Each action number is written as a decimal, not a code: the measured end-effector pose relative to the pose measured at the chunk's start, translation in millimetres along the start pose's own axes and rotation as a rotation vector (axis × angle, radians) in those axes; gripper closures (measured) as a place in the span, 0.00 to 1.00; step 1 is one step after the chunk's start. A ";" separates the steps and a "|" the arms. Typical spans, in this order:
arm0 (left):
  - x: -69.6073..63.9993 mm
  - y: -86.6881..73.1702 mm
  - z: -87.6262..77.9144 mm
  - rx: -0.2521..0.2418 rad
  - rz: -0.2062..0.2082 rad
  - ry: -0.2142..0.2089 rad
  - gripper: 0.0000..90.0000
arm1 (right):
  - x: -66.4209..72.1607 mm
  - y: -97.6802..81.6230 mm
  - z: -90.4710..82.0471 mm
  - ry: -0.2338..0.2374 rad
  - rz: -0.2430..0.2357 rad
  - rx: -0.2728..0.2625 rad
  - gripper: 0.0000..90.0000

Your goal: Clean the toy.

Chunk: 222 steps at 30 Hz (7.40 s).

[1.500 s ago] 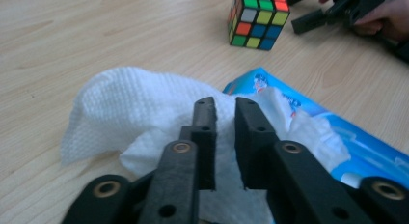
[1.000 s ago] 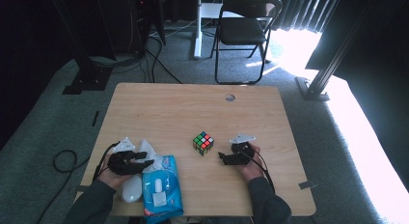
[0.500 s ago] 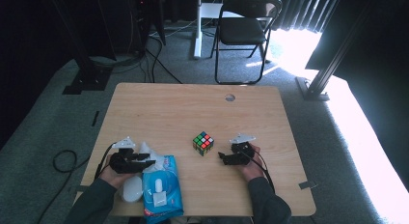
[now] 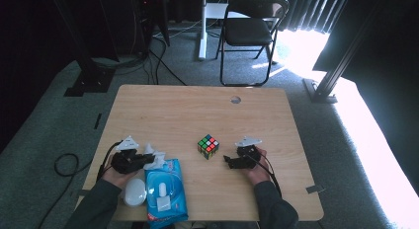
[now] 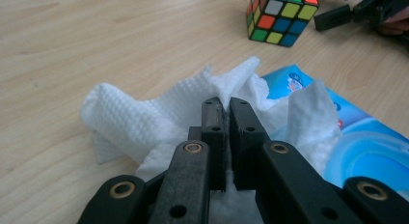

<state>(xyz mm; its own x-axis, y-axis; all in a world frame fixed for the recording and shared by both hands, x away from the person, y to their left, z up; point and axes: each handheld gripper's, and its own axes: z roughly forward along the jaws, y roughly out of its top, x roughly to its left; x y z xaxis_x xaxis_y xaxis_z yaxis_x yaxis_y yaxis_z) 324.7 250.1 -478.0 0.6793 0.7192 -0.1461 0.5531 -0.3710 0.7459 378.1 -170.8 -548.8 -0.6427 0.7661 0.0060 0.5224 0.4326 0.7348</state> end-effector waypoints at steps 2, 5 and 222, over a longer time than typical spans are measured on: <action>0.4 2.4 -1.4 -0.008 0.002 0.013 0.97 | 0.0 0.0 0.0 0.000 0.000 0.000 0.23; 1.7 5.9 -2.5 -0.017 0.005 0.027 0.97 | 0.1 0.0 0.0 0.000 0.000 0.000 0.23; -22.0 112.1 76.4 -0.070 0.135 -0.014 0.96 | 88.6 100.5 42.5 0.238 -0.149 -0.148 0.38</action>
<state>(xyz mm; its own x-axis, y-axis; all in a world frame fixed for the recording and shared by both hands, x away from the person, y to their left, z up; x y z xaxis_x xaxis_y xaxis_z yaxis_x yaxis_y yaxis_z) 408.7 147.8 -440.9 0.7523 0.6569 -0.0500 0.4217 -0.4218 0.8027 397.5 -39.3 -503.3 -0.8282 0.5592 0.0363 0.3366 0.4446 0.8301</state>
